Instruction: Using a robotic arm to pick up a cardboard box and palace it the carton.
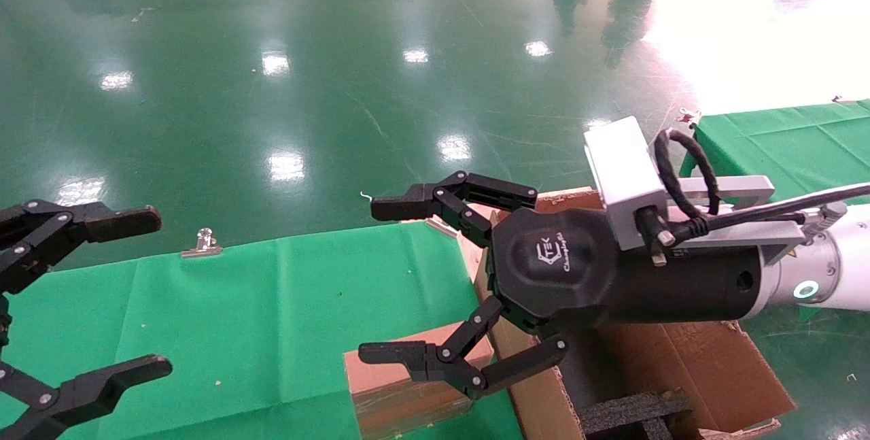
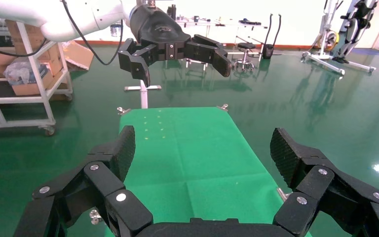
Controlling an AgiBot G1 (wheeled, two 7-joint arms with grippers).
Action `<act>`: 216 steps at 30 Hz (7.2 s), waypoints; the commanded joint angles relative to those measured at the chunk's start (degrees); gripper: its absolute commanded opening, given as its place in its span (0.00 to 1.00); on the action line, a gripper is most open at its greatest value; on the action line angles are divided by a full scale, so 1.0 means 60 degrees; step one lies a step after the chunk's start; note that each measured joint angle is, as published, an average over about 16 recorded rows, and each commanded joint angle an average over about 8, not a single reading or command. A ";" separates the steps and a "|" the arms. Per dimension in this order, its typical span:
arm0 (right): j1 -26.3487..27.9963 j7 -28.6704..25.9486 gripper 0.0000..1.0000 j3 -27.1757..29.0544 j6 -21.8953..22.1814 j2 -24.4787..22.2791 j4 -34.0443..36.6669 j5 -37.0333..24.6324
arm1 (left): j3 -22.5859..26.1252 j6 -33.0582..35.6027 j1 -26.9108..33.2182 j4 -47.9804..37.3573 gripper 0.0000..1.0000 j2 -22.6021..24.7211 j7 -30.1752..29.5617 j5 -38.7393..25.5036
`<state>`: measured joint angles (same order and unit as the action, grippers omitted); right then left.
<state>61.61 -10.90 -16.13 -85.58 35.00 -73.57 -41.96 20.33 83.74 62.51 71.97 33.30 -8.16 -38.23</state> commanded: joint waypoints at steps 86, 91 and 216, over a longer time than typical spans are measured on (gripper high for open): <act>0.6458 0.2262 1.00 -0.8452 -0.0817 0.3851 0.4594 -0.5984 | 0.0004 0.0000 0.0002 -0.0001 0.00 -0.0001 0.0002 0.0002; 0.6832 0.2627 1.00 -0.9091 -0.0843 0.4382 0.5011 -0.6330 | 0.0004 -0.0001 0.0002 -0.0001 0.00 -0.0001 0.0002 0.0002; 1.3806 0.1668 0.00 -1.4175 -0.0614 -0.1418 0.3458 -0.4796 | 0.0007 -0.0007 -0.0001 -0.0008 1.00 -0.0004 0.0007 0.0013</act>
<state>144.46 -0.87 -101.19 -89.33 26.51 -52.82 -70.79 20.37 83.70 62.50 71.93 33.27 -8.12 -38.16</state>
